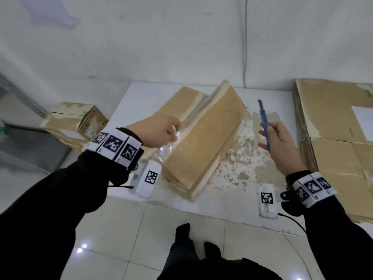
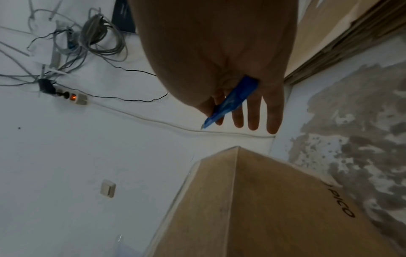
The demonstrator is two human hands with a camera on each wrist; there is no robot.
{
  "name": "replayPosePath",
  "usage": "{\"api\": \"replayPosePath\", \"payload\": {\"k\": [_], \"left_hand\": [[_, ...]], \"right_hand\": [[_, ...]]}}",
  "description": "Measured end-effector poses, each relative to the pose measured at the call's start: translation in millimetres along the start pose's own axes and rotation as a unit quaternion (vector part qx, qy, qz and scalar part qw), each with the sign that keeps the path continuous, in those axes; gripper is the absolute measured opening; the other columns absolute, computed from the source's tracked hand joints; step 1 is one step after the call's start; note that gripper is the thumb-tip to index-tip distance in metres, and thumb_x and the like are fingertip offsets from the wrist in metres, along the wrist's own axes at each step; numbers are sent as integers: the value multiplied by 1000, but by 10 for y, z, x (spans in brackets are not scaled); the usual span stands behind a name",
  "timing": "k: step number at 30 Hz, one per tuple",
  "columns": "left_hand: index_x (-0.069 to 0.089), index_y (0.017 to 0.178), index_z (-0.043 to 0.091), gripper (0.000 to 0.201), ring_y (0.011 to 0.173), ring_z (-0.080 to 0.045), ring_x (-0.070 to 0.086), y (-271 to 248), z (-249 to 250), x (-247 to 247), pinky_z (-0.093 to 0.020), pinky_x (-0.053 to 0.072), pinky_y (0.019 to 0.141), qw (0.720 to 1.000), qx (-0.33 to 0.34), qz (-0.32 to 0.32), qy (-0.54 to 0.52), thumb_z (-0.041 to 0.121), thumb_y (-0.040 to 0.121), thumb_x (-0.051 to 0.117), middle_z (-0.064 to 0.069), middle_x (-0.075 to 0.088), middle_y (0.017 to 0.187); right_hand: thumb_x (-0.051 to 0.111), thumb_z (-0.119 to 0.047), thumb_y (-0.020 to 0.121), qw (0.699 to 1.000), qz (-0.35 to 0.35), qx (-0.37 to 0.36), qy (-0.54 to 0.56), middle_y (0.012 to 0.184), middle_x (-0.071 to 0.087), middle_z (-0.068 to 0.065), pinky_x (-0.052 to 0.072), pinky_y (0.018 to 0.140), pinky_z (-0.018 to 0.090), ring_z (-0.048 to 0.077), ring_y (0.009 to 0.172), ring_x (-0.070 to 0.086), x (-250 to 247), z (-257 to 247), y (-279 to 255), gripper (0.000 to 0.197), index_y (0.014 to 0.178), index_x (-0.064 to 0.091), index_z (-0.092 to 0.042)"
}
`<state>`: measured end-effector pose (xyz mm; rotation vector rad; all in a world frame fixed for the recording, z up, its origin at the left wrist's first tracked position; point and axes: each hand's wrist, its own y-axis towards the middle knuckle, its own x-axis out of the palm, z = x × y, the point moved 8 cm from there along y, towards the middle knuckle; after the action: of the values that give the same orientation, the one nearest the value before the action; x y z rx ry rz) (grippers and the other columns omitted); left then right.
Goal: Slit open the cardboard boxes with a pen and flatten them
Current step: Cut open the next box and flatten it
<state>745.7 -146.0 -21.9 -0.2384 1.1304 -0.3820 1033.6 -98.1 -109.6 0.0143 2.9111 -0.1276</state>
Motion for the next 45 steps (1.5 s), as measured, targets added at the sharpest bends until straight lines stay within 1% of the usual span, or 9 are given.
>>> {"api": "replayPosePath", "payload": {"k": [7,15,17,21,25,31,37,42,45], "left_hand": [[54,111,17,23,85,-27,58,-114,29,-290,-35,46,68,962,-9,214,172,18,89,46,-6,65,95],[48,119,16,28,60,-19,44,-505,385,198,-23,18,44,951,65,273,128,11,90,48,3,46,74],[49,121,17,27,72,-14,40,-585,474,424,-19,21,49,958,69,256,113,20,94,46,6,43,84],[50,127,21,53,113,-15,42,-530,378,1081,-32,44,89,994,47,72,73,57,94,31,2,47,122],[54,123,14,38,115,-21,44,-374,182,1334,-38,45,91,988,67,22,138,39,99,39,-3,43,130],[67,99,16,24,72,-18,59,43,-127,329,-35,48,72,986,92,139,-22,16,96,43,-2,66,83],[63,109,16,32,107,-22,57,501,-396,199,-40,41,100,967,90,-74,226,25,99,35,-2,62,114],[59,122,30,34,131,-21,37,424,-532,-434,-44,16,110,919,128,105,358,44,96,41,-3,47,137],[55,126,32,50,138,-25,28,579,-1000,-891,-52,10,112,905,28,159,394,62,88,43,-8,44,142]], "right_hand": [[42,-23,99,982,115,86,-123,76,53,4,37,61,30,26,72,50,-206,681,-35,17,93,56,-16],[47,-28,90,926,45,155,-341,101,65,14,44,70,28,26,80,54,-189,1382,-269,25,104,62,-13],[35,-45,87,931,56,113,-342,110,63,13,47,83,34,30,95,57,-237,1189,-239,44,108,62,-17],[43,-27,98,979,168,-20,-109,118,52,-1,39,84,19,12,106,49,-265,179,-413,28,122,51,-13],[47,-23,95,977,41,-133,-162,124,48,-2,41,87,22,8,105,47,441,-426,-550,26,121,52,-23],[45,-43,96,974,-69,-22,-215,154,10,12,18,115,45,33,141,12,1386,-165,-427,48,142,36,-36],[57,-45,87,962,17,21,-271,151,2,20,20,110,46,39,137,8,1682,-108,-421,36,104,50,-14],[65,-24,84,975,70,-3,-211,155,-3,9,19,111,42,32,142,7,1664,-65,-417,22,98,50,-15],[64,-22,84,975,80,-3,-208,156,-2,2,16,109,31,24,144,6,1659,-55,-433,22,102,52,-18]]}}
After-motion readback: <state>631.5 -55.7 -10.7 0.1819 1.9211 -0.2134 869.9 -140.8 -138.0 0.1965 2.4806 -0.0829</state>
